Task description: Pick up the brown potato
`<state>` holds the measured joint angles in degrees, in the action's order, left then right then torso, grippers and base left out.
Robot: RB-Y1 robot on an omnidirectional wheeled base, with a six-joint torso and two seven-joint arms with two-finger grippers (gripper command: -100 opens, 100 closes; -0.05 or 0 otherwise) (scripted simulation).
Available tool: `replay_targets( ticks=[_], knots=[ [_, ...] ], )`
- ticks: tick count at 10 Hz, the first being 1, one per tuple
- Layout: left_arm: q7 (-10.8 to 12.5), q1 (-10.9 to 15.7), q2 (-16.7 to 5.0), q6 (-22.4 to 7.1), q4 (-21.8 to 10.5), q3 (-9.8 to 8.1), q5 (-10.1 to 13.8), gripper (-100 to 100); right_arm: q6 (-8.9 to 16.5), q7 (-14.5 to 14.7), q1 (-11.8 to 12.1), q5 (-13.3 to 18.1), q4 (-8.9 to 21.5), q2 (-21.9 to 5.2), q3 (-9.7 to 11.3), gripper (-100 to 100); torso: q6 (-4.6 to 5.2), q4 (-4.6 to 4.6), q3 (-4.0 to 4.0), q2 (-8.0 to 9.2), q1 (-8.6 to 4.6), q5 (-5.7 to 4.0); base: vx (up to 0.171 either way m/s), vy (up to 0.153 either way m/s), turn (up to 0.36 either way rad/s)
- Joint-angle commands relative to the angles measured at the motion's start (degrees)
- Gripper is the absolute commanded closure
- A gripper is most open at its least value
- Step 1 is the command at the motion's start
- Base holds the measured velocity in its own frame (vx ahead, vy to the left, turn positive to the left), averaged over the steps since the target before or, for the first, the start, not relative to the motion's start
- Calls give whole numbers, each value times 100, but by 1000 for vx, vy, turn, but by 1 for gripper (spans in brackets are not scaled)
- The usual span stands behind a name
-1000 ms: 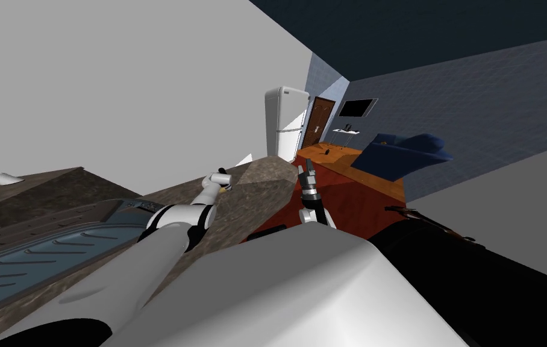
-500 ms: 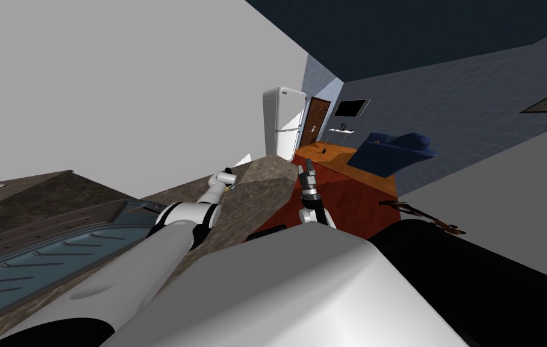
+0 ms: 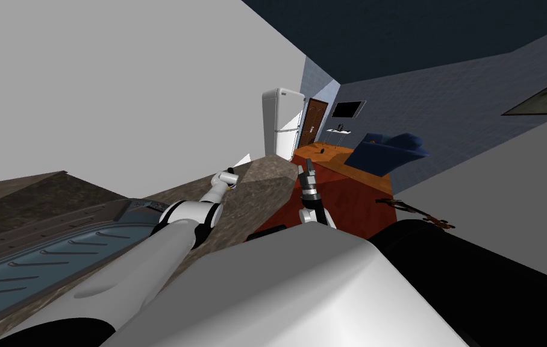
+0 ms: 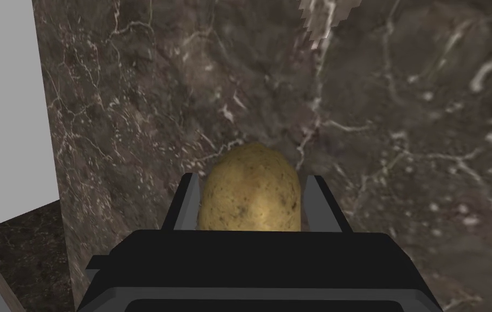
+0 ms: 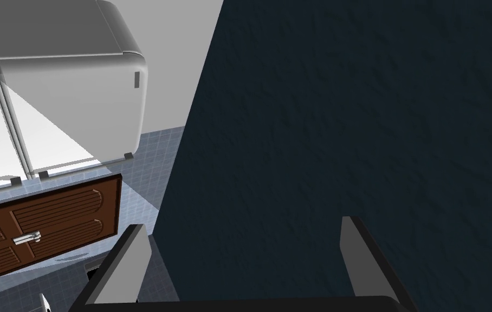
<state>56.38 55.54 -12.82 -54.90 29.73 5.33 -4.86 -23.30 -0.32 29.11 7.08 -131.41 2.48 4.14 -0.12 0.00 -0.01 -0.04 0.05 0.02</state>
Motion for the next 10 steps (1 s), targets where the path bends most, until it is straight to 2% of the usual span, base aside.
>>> replay_targets(
  ticks=[1,3,4,5,6,7,8,9,10],
  knots=[
    [0,0,0,0,0,0,0,100,0,0,0,0,0,0,0,0,0,0,0,0,0,0,0,0,0],
    [2,-1,-1,0,0,-1,1,100,0,0,0,0,0,0,0,0,2,-1,-1,-2,-2,-1,0,0,0],
    [3,-1,-1,0,0,-2,1,0,0,0,0,0,0,0,0,0,2,-1,-2,-3,-3,-1,0,0,0],
    [-198,-38,-94,27,25,-75,128,100,0,0,0,0,0,0,0,0,2,-1,-2,-3,-3,-1,29,-66,123],
    [-371,-133,-217,26,141,-166,287,100,0,0,1,0,0,1,0,0,-6,-2,-6,-10,-19,-4,89,-177,190],
    [-490,-133,-217,26,141,-166,287,100,0,0,2,0,0,1,1,0,-6,-5,-14,-27,-53,-10,52,-155,87],
    [-490,-133,-217,26,141,-166,287,100,0,0,0,0,0,1,1,0,7,-6,-14,-24,-57,-11,-1,-65,-24],
    [-746,-229,-340,25,258,-256,446,100,0,0,0,0,0,1,1,0,10,-4,-8,-12,-36,-6,5,-77,45],
    [-782,-229,-340,25,258,-256,446,100,0,0,0,0,0,1,1,0,2,-3,-6,-10,-33,-6,14,-83,86]
  ],
)
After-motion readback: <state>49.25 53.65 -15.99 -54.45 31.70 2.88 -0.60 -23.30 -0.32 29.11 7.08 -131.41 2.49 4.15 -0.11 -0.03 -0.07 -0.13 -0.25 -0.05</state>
